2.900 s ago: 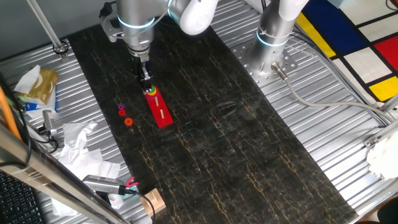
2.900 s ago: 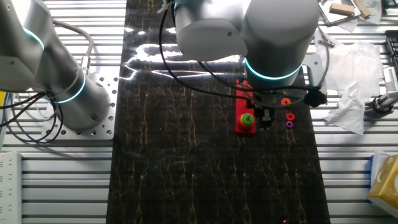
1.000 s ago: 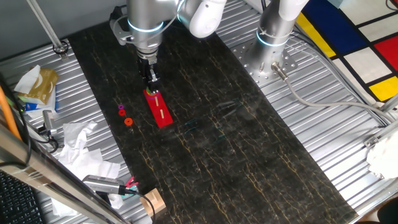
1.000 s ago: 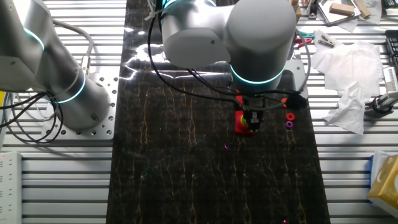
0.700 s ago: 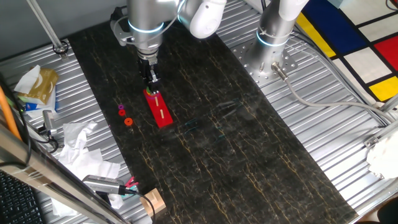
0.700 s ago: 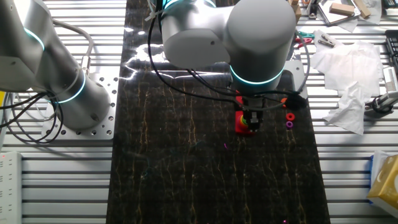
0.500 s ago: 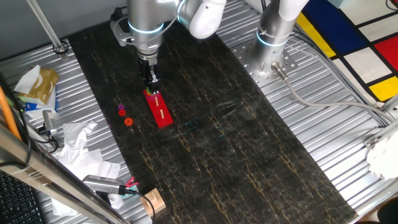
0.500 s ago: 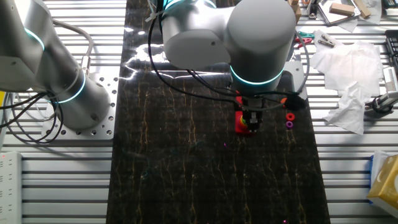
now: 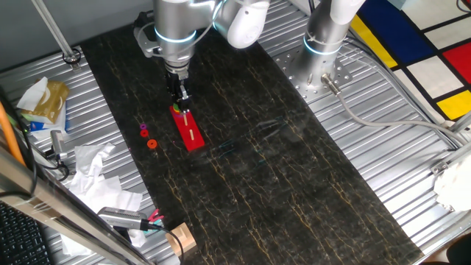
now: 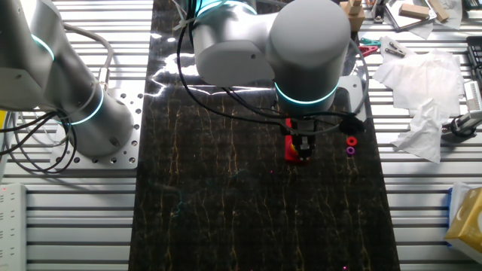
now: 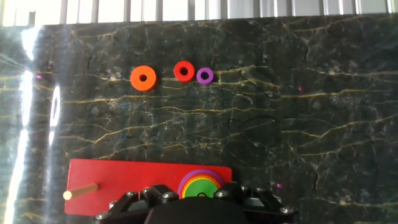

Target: Take out one Hanoi block and throw it aside

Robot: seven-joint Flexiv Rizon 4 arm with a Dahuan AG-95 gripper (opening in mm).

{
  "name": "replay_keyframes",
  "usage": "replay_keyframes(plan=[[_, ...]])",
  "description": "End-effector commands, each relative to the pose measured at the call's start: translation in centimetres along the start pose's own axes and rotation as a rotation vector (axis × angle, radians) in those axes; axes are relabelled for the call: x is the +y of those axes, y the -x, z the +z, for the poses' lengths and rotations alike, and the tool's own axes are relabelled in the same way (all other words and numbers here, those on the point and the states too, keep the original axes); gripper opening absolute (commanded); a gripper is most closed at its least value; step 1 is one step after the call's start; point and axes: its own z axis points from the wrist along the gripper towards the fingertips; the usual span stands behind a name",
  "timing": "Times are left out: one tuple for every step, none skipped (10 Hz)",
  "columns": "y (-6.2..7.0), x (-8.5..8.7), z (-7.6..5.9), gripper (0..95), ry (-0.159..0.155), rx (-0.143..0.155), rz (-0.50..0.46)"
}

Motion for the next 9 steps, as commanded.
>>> replay_keyframes(plan=[[-0.15,-0.04,-0.14,38.0,-0.005,0.000,0.001],[-0.31,-0.05,-0.14,38.0,-0.006,-0.001,0.004],[-0.39,-0.18,-0.19,38.0,-0.008,0.000,0.002],[-0.45,-0.45,-0.32,38.0,-0.011,0.001,-0.005],[-0.54,-0.65,-0.42,38.0,-0.011,0.001,-0.009],[-0.57,-0.66,-0.43,38.0,-0.011,0.001,-0.010],[-0.60,-0.67,-0.43,38.0,-0.010,0.001,-0.009],[-0.60,-0.67,-0.44,38.0,-0.010,0.000,-0.008],[-0.60,-0.67,-0.43,38.0,-0.010,0.000,-0.008]])
